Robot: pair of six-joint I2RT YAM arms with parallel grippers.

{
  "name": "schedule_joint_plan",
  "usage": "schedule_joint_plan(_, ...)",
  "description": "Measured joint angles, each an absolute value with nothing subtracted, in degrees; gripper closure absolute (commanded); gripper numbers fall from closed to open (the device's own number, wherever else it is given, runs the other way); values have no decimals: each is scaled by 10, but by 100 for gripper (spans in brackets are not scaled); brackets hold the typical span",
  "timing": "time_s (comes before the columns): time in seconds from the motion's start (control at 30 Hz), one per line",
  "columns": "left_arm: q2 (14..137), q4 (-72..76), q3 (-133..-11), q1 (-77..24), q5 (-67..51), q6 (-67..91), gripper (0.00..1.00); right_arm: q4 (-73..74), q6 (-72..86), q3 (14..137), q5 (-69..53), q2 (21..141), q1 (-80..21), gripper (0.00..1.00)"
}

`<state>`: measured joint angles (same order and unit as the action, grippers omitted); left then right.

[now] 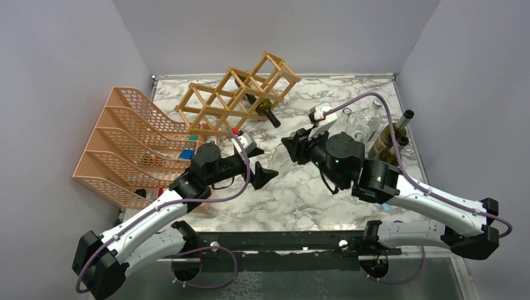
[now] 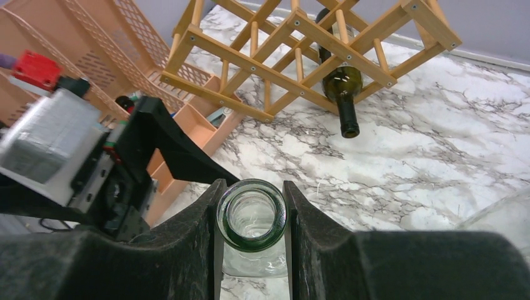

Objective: Put the wine bottle on the wine rack

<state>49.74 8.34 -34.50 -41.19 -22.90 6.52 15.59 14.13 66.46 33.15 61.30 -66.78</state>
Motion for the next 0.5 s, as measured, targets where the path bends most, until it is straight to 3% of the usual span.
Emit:
schedule_joint_plan(0.23,545,162,-327,-417,-257,70,3,171,168,692,326,599,-668,99)
schedule_joint_plan(0.5,579,237,-315,-442,-241,49,18,184,197,709,328,600,-668,99)
